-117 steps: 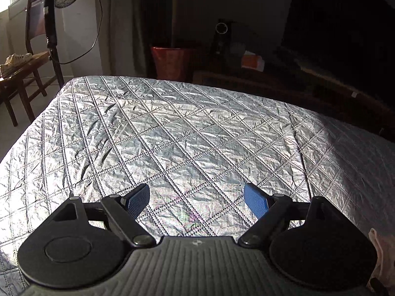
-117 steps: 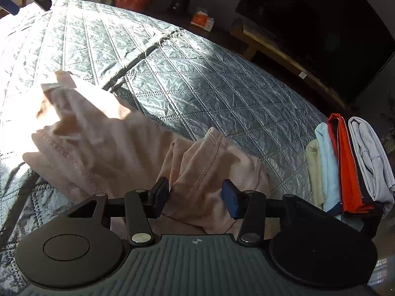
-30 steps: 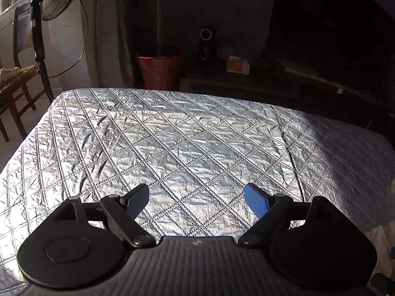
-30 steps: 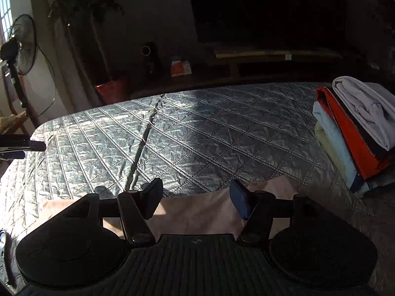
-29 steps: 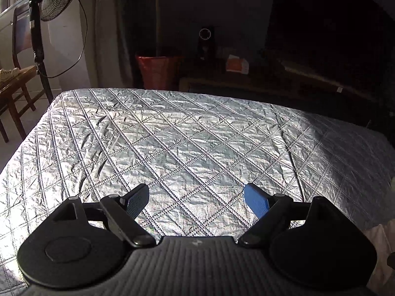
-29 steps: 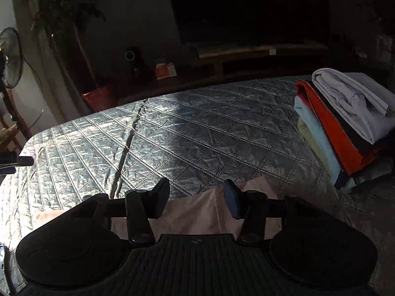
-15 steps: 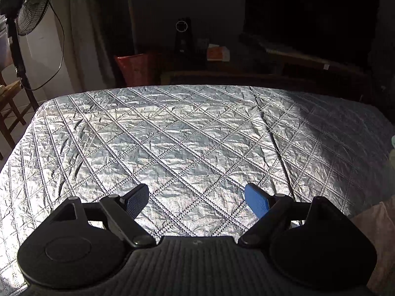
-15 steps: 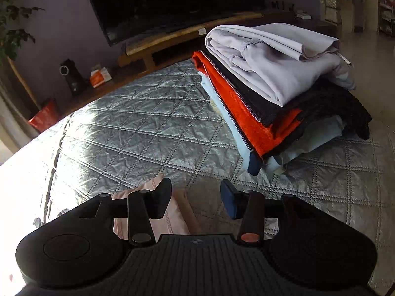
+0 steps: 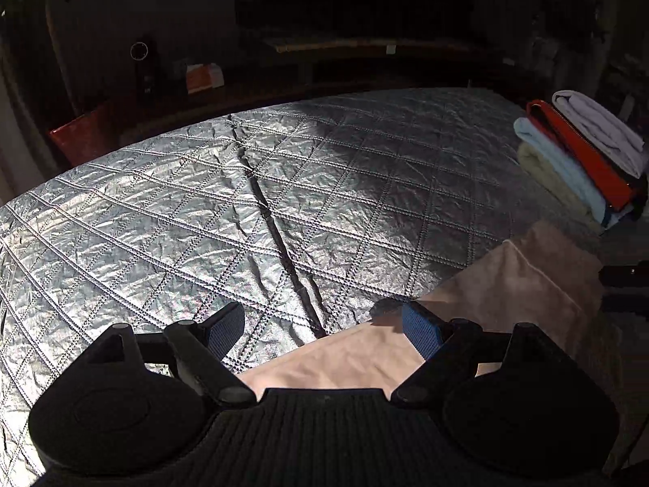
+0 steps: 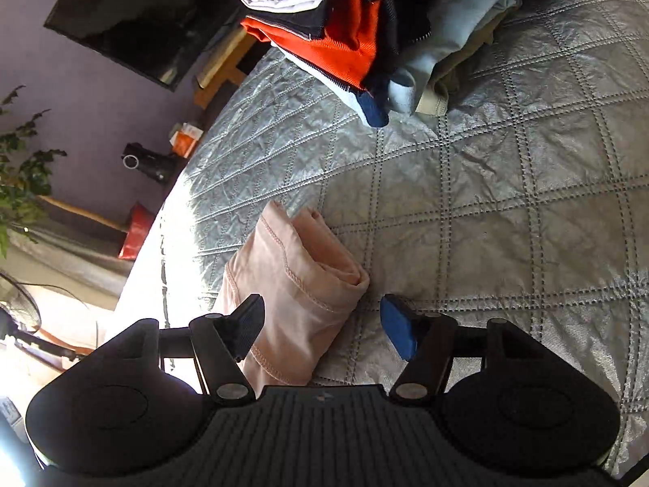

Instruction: Fold clothes

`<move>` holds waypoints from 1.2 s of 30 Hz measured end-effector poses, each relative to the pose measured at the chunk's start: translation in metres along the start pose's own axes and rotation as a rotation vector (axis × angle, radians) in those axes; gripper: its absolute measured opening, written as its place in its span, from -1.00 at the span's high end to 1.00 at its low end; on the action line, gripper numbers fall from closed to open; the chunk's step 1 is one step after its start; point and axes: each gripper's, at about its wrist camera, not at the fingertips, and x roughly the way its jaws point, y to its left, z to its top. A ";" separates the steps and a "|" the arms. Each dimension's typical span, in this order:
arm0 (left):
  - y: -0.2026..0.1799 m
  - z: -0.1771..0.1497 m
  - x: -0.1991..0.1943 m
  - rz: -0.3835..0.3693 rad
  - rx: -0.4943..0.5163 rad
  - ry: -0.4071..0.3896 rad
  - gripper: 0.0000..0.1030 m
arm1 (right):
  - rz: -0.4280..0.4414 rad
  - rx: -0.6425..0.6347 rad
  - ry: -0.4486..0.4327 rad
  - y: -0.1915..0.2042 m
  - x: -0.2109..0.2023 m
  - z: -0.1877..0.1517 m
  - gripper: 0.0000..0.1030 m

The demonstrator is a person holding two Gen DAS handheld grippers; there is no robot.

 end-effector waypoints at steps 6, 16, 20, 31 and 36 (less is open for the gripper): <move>-0.043 0.000 0.008 -0.074 0.049 -0.015 -0.60 | 0.021 -0.017 -0.028 0.006 0.010 0.003 -0.53; -0.102 -0.008 0.016 -0.176 0.174 -0.029 -0.59 | -0.004 -0.098 -0.041 0.016 0.014 0.000 -0.18; -0.110 -0.015 0.026 -0.189 0.186 0.000 -0.53 | 0.022 -0.063 -0.049 0.004 0.009 0.000 0.01; -0.126 -0.028 0.052 -0.168 0.143 0.075 -0.55 | 0.035 -0.039 -0.040 -0.006 0.005 0.001 0.22; -0.128 -0.019 0.037 -0.172 0.139 0.016 -0.45 | 0.097 0.069 -0.038 -0.017 0.005 0.002 0.16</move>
